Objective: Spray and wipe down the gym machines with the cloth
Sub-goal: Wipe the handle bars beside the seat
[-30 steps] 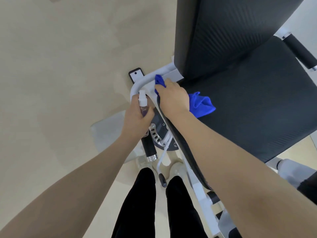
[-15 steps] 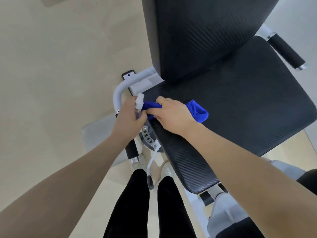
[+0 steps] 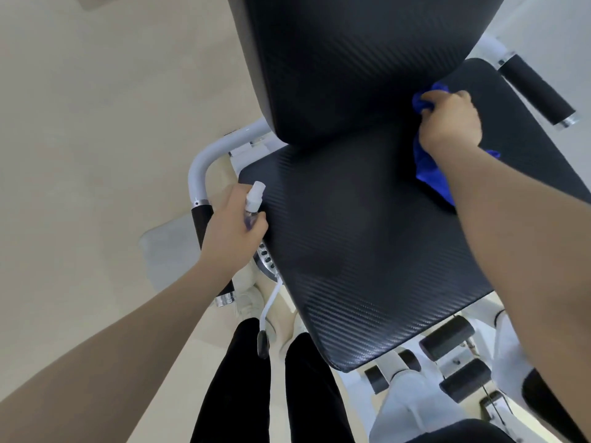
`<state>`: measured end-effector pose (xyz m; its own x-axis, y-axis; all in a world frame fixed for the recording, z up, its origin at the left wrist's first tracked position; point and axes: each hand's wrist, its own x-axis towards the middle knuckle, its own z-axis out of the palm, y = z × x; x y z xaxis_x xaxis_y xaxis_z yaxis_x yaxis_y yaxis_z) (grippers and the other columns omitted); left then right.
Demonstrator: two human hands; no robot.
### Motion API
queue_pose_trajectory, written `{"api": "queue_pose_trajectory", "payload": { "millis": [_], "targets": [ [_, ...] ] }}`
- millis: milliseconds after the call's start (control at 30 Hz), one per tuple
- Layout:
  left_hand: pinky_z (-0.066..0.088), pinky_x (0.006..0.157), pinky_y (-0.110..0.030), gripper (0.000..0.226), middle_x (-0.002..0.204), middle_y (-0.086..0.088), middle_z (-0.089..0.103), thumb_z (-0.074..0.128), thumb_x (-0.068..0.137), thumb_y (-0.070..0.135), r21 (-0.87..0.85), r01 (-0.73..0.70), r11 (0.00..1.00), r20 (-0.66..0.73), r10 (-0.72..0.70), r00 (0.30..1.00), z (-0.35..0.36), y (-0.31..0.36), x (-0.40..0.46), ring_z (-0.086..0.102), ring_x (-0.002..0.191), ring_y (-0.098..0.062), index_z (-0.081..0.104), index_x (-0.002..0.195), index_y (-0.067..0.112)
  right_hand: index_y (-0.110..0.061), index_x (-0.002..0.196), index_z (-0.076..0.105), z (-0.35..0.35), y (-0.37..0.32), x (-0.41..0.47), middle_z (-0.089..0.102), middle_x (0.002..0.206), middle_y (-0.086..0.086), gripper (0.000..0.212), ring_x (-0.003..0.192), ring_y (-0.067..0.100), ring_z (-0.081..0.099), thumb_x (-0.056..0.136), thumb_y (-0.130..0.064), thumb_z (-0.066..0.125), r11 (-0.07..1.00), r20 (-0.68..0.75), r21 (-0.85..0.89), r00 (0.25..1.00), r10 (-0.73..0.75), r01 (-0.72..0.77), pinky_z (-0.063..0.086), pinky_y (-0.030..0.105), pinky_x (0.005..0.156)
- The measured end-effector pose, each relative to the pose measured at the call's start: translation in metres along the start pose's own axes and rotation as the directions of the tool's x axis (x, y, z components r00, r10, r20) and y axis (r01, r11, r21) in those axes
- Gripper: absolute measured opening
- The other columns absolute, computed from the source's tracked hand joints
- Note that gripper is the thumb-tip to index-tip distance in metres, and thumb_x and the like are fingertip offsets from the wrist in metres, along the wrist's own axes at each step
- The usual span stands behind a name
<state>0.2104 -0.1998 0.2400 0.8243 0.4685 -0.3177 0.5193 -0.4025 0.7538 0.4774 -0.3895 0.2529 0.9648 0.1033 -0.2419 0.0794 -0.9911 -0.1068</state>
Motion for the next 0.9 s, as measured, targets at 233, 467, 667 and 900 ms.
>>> {"api": "queue_pose_trajectory", "payload": {
  "millis": [233,467,667,900],
  "targets": [
    [0.038,0.061,-0.029,0.022,0.074,0.010,0.049,0.049,0.086,0.011,0.061,0.132,0.989,-0.063,-0.128,0.990,0.000,0.010,-0.012,0.048,0.064,-0.002,0.047,0.108,0.009,-0.017,0.132,0.045,0.020,-0.044,-0.085,0.047,0.126,0.016,0.038,0.110,0.036,0.051,0.096,-0.027,0.042,0.911,0.104,-0.065,0.910,-0.401,0.408,0.045,0.041,0.084],
    [0.039,0.055,-0.027,0.014,0.073,0.012,0.049,0.051,0.090,0.015,0.023,0.154,0.988,-0.084,-0.152,0.985,-0.007,0.027,-0.041,0.049,0.063,-0.008,0.046,0.103,0.014,-0.020,0.124,0.046,0.030,-0.039,-0.210,0.050,0.114,0.007,0.031,0.097,0.027,0.055,0.096,-0.032,0.041,0.714,0.302,0.023,0.676,-0.672,0.700,0.038,0.033,0.064],
    [0.035,0.052,-0.025,0.019,0.070,0.008,0.049,0.050,0.094,0.025,0.016,0.128,0.992,-0.055,-0.126,0.990,0.001,0.035,-0.072,0.048,0.061,-0.009,0.045,0.112,0.018,-0.019,0.109,0.060,0.016,0.008,-0.271,0.054,0.096,0.010,0.023,0.078,0.029,0.058,0.087,-0.022,0.055,0.400,0.478,0.152,0.287,-0.830,0.904,0.033,0.033,0.057],
    [0.044,0.065,-0.032,0.053,0.077,0.006,0.052,0.047,0.096,0.025,-0.001,0.080,0.997,-0.051,-0.080,0.996,-0.010,0.029,-0.114,0.052,0.068,-0.005,0.026,0.143,0.033,-0.020,0.120,0.049,-0.013,0.052,-0.184,0.045,0.112,0.011,0.027,0.096,0.033,0.051,0.094,-0.017,0.043,0.867,0.274,-0.257,0.892,-0.359,0.428,0.041,0.037,0.071]
  ]
}}
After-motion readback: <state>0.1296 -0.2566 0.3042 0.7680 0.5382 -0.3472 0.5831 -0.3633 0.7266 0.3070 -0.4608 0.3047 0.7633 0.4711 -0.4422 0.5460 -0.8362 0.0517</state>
